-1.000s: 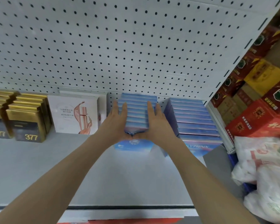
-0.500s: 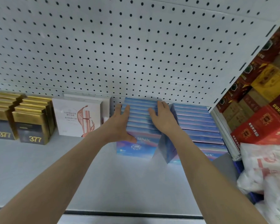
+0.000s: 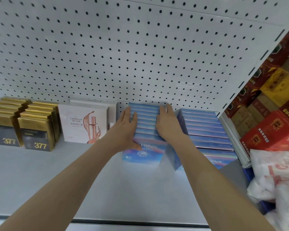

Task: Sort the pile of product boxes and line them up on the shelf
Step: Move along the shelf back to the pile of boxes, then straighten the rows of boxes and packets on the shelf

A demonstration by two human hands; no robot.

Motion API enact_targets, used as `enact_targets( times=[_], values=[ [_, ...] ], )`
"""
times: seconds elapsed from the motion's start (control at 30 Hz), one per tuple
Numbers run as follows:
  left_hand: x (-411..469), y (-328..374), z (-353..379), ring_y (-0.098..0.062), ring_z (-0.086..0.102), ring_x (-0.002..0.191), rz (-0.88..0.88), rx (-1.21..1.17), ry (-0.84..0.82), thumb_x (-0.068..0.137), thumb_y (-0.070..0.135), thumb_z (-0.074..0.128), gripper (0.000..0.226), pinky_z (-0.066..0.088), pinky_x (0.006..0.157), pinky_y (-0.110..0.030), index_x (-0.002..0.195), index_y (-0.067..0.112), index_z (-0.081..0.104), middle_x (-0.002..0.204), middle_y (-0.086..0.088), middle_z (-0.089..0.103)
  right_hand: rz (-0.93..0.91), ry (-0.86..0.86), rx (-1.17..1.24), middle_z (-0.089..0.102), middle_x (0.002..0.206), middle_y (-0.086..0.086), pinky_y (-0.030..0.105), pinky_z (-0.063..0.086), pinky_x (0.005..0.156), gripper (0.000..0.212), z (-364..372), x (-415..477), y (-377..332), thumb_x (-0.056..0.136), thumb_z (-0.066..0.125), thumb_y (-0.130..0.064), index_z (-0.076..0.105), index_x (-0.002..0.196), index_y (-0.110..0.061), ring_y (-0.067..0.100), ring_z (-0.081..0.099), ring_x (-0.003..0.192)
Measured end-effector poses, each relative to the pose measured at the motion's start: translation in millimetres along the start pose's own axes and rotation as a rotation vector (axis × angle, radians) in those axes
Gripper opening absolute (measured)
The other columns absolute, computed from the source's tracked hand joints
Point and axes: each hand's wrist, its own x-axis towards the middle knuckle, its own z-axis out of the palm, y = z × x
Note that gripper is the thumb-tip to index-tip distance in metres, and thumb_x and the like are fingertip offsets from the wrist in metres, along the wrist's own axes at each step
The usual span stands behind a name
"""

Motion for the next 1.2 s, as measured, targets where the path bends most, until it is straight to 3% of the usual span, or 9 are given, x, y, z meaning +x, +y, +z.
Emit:
enact_targets(
  times=[0.07, 0.13, 0.23, 0.3, 0.4, 0.47, 0.83, 1.0, 1.2],
  values=[
    [-9, 1, 9, -0.034, -0.009, 0.147, 0.065, 0.110, 0.104, 0.074, 0.057, 0.072, 0.117, 0.012, 0.120, -0.044, 0.153, 0.007, 0.001, 0.159, -0.017, -0.012, -0.092, 0.089, -0.090, 0.018, 0.156, 0.020, 0.041, 0.025, 0.114, 0.054, -1, -10, 5, 0.100, 0.040, -0.022, 0.026, 0.149, -0.005, 0.034, 0.022, 0.143],
    [-18, -1, 18, -0.037, 0.006, 0.147, 0.126, 0.216, 0.191, 0.069, 0.053, 0.077, 0.112, 0.014, 0.118, -0.046, 0.152, 0.008, 0.015, 0.159, -0.020, 0.007, -0.196, 0.007, -0.109, 0.031, 0.150, 0.018, 0.040, 0.024, 0.114, 0.058, -4, -29, 9, 0.098, 0.042, -0.040, 0.035, 0.144, -0.006, 0.033, 0.026, 0.140],
    [-24, -6, 31, -0.042, 0.036, 0.137, 0.143, 0.229, 0.228, 0.049, 0.043, 0.091, 0.112, 0.030, 0.110, -0.047, 0.142, 0.007, 0.042, 0.146, -0.021, 0.041, -0.286, -0.176, -0.150, 0.020, 0.156, 0.012, 0.042, 0.019, 0.119, 0.094, 0, -59, 14, 0.078, 0.045, -0.071, 0.025, 0.150, -0.014, 0.030, 0.015, 0.146],
    [-22, -7, 34, -0.041, 0.042, 0.132, 0.151, 0.199, 0.253, 0.044, 0.034, 0.094, 0.110, 0.038, 0.105, -0.047, 0.139, 0.008, 0.044, 0.141, -0.020, 0.047, -0.332, -0.125, -0.303, 0.015, 0.159, 0.015, 0.045, 0.020, 0.119, 0.100, 12, -70, 16, 0.075, 0.065, -0.059, 0.020, 0.153, -0.014, 0.034, 0.013, 0.147],
    [-23, -4, 35, -0.040, 0.041, 0.133, 0.155, 0.157, 0.275, 0.050, 0.026, 0.092, 0.105, 0.040, 0.104, -0.047, 0.139, 0.009, 0.040, 0.142, -0.019, 0.046, -0.318, 0.023, -0.327, 0.038, 0.147, 0.022, 0.051, 0.041, 0.106, 0.096, 24, -73, 11, 0.062, 0.082, -0.036, 0.038, 0.143, -0.009, 0.043, 0.037, 0.135],
    [-23, -5, 36, -0.040, 0.040, 0.134, 0.151, 0.152, 0.276, 0.054, 0.023, 0.089, 0.099, 0.040, 0.104, -0.047, 0.139, 0.008, 0.041, 0.143, -0.019, 0.045, -0.307, 0.051, -0.302, 0.042, 0.144, 0.023, 0.050, 0.043, 0.104, 0.095, 28, -71, 10, 0.059, 0.085, -0.032, 0.040, 0.139, -0.009, 0.044, 0.040, 0.133],
    [-38, -12, 38, -0.036, 0.043, 0.131, 0.124, 0.194, 0.376, 0.058, 0.031, 0.088, 0.095, 0.036, 0.110, -0.047, 0.140, 0.012, 0.044, 0.140, -0.015, 0.048, -0.319, 0.110, -0.387, 0.050, 0.137, 0.023, 0.051, 0.043, 0.100, 0.099, 24, -71, 11, 0.053, 0.087, -0.048, 0.049, 0.135, -0.007, 0.044, 0.050, 0.124],
    [-72, -58, 33, -0.034, 0.029, 0.142, 0.028, 0.145, 0.433, 0.067, 0.038, 0.084, 0.096, 0.027, 0.115, -0.046, 0.146, 0.012, 0.036, 0.150, -0.014, 0.037, -0.313, 0.079, -0.299, 0.030, 0.153, 0.018, 0.050, 0.023, 0.115, 0.101, 10, -77, -18, 0.072, 0.066, -0.068, 0.032, 0.149, -0.013, 0.038, 0.025, 0.143],
    [-88, -153, -5, -0.029, 0.014, 0.147, -0.138, 0.198, 0.365, 0.077, 0.037, 0.076, 0.094, 0.015, 0.119, -0.044, 0.150, 0.016, 0.021, 0.157, -0.010, 0.023, -0.401, 0.206, -0.138, 0.037, 0.148, 0.010, 0.039, 0.030, 0.110, 0.072, 24, -49, -129, 0.087, 0.065, -0.041, 0.035, 0.146, -0.012, 0.030, 0.031, 0.137]
  ],
)
